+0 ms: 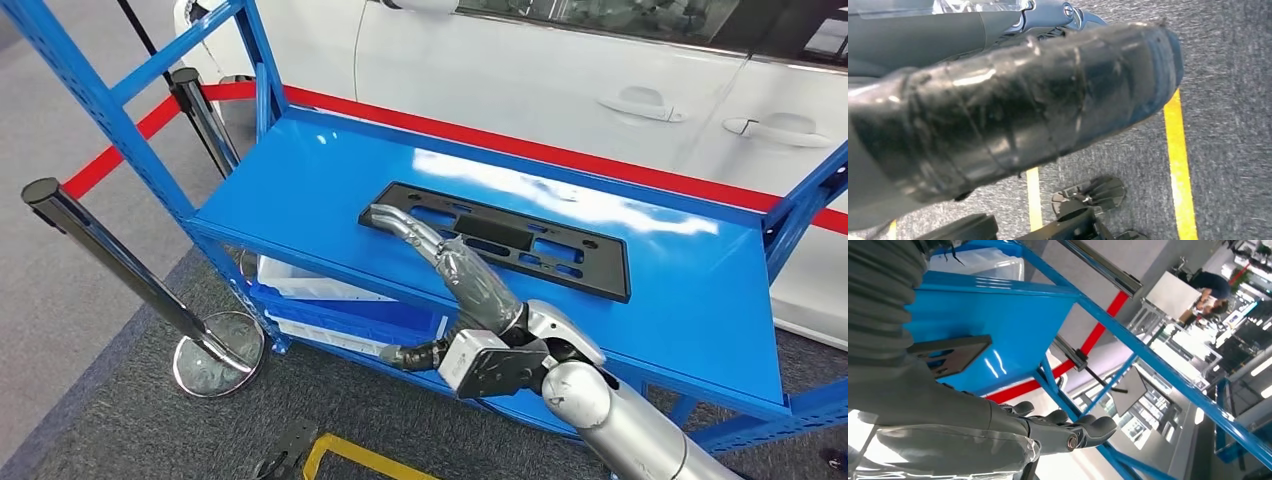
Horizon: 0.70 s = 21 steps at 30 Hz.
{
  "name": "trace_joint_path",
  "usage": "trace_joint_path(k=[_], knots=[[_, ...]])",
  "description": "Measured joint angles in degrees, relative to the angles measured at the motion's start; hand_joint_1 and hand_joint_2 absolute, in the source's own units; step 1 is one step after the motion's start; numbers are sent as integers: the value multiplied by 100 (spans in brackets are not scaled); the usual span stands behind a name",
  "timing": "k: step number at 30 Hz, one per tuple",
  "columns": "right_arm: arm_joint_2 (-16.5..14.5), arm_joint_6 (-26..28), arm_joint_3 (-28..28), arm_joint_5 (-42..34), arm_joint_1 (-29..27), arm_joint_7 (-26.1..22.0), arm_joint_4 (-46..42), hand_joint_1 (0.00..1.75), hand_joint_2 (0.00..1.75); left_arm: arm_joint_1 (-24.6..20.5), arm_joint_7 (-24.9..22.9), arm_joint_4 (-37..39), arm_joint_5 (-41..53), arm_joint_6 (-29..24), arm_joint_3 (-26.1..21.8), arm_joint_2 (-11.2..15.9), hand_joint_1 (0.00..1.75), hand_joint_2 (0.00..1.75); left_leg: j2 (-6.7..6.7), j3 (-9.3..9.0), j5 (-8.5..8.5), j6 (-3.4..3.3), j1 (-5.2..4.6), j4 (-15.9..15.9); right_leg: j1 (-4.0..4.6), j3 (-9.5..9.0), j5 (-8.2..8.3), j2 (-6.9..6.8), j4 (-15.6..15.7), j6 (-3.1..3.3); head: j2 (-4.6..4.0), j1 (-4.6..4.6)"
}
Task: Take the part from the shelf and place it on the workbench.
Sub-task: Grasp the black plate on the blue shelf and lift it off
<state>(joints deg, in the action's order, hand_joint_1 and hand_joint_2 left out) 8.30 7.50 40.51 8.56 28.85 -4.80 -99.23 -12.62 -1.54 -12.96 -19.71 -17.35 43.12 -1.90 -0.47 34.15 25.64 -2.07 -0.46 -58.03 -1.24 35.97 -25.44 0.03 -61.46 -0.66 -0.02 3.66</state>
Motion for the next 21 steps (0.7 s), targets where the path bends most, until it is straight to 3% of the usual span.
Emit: trace_joint_path(k=[2,5,8,10,11,12,13,15,16,19,21], knots=[[-88,-14,88,28,113,-14,197,0,175,-22,-16,0,11,9,40,-7,0,0,-4,56,23,55,-9,-65,30,-16,-23,18,62,76,-1,2],[-192,-26,181,41,220,-20,433,0,175,-28,-30,0,19,18,59,-10,0,0,1,113,110,133,7,-179,5,-19,4,15,90,173,1,26],[-305,-89,298,91,362,-6,683,0,175,-40,-46,0,29,30,101,-16,0,0,12,538,557,243,54,-1058,-17,-13,18,4,109,221,-1,78],[-379,-123,404,204,439,27,920,0,175,-39,-62,0,36,39,151,-23,0,0,12,810,693,278,85,-1572,-15,-5,18,3,108,225,-1,77],[-421,-130,461,289,472,50,1055,0,175,-39,-68,0,39,43,171,-27,0,0,13,813,610,282,93,-1547,-15,-5,18,4,107,225,0,76],[-471,-126,520,387,511,72,1192,0,175,-44,-74,0,43,47,186,-29,0,0,13,707,435,275,99,-1304,-16,-9,17,8,107,224,0,77],[-531,-112,578,489,566,93,1330,0,175,-54,-79,0,46,51,194,-31,0,0,13,519,221,260,101,-902,-17,-15,16,12,108,222,0,77],[-663,-47,689,701,711,146,1644,0,175,-97,-92,0,58,68,209,-37,0,0,7,189,-24,213,79,-206,-11,-17,23,20,122,190,-1,76],[-736,3,744,808,789,183,1828,0,175,-120,-98,0,64,77,222,-43,0,0,2,113,-55,187,62,-36,-9,-16,31,21,135,162,-1,75],[-953,198,868,1102,979,285,2428,0,175,-148,-128,-1,87,97,277,-63,0,0,-6,84,-81,107,51,56,-10,-25,50,12,183,54,0,71],[-1083,339,913,1266,1148,326,2844,0,175,-163,-154,-2,109,114,305,-73,0,0,4,44,-134,39,75,142,13,71,-92,-3,-22,18,0,61]])
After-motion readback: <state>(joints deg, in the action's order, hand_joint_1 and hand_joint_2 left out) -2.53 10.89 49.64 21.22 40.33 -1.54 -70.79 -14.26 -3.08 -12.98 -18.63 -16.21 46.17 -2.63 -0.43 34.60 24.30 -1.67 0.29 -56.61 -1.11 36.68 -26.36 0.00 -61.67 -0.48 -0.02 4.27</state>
